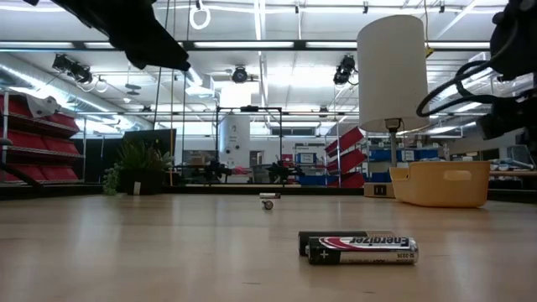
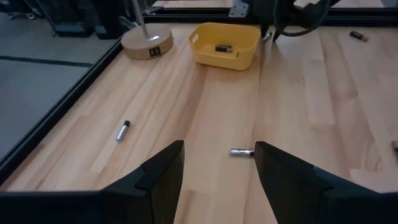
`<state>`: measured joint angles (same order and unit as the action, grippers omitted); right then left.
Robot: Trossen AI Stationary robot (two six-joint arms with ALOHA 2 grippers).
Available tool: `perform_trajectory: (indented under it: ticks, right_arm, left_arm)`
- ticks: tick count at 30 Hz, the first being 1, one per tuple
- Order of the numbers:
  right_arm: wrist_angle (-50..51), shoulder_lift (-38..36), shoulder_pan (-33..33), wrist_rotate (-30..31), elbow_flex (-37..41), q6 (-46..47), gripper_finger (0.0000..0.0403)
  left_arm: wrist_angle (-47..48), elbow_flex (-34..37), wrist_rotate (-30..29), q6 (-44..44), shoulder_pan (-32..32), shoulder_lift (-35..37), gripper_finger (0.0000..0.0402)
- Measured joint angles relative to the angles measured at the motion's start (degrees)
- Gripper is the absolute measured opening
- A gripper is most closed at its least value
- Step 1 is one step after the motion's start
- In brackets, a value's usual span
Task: Sort batteries
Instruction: Put the silver battery into the blue bin
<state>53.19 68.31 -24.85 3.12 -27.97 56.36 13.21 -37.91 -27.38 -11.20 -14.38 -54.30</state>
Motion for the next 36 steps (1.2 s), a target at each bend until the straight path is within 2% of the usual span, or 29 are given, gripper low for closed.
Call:
perform_trajectory:
  ticks: [5, 11, 18, 22, 28, 30, 32, 34, 36]
  right_arm:
    - [0.4, -0.02, -0.85, -0.2, 0.23, 0.74, 0.0106]
    - [-1.32, -0.12, -1.28, -0.36, 0.7, 1.52, 0.0016]
    - [-1.95, 0.06, -3.27, 0.43, -0.12, 7.12, 0.001]
    - [-9.88, -0.01, -6.63, 4.34, -2.46, 8.28, 0.0007]
    - [-31.65, 0.16, -9.53, 15.24, -3.15, 5.03, 0.0008]
    - [-38.48, 0.81, -9.63, 19.78, -3.15, 2.51, 0.0007]
    - [-45.25, 2.1, -9.1, 24.89, -3.15, -1.85, 0.0008]
    - [-52.7, 4.56, -7.94, 29.89, -3.15, -7.77, 0.0008]
    - [-60.62, 7.7, -5.93, 31.9, -3.15, -13.56, 0.0008]
  left_arm:
    - [1.33, 0.0, -0.22, -1.29, -1.51, 0.78, 0.0213]
    - [1.36, 0.0, -1.87, -1.49, -3.76, 0.04, 0.0213]
    - [1.5, 0.0, -2.46, -2.55, -5.56, 0.04, 0.0213]
    - [1.45, 0.0, -2.51, -1.85, -7.14, 0.04, 0.0213]
    - [-1.81, 0.0, -3.21, -1.26, -11.39, 0.04, 0.0213]
    - [-6.3, 0.97, -4.86, -0.93, -13.01, 0.04, 0.0213]
    - [-15.92, 4.28, -5.15, 0.89, -14.14, -0.01, 0.0213]
    - [-29.87, 9.47, -2.7, 3.14, -14.66, -0.58, 0.0213]
    - [-44.51, 14.7, 2.2, 4.47, -14.22, -2.07, 0.0213]
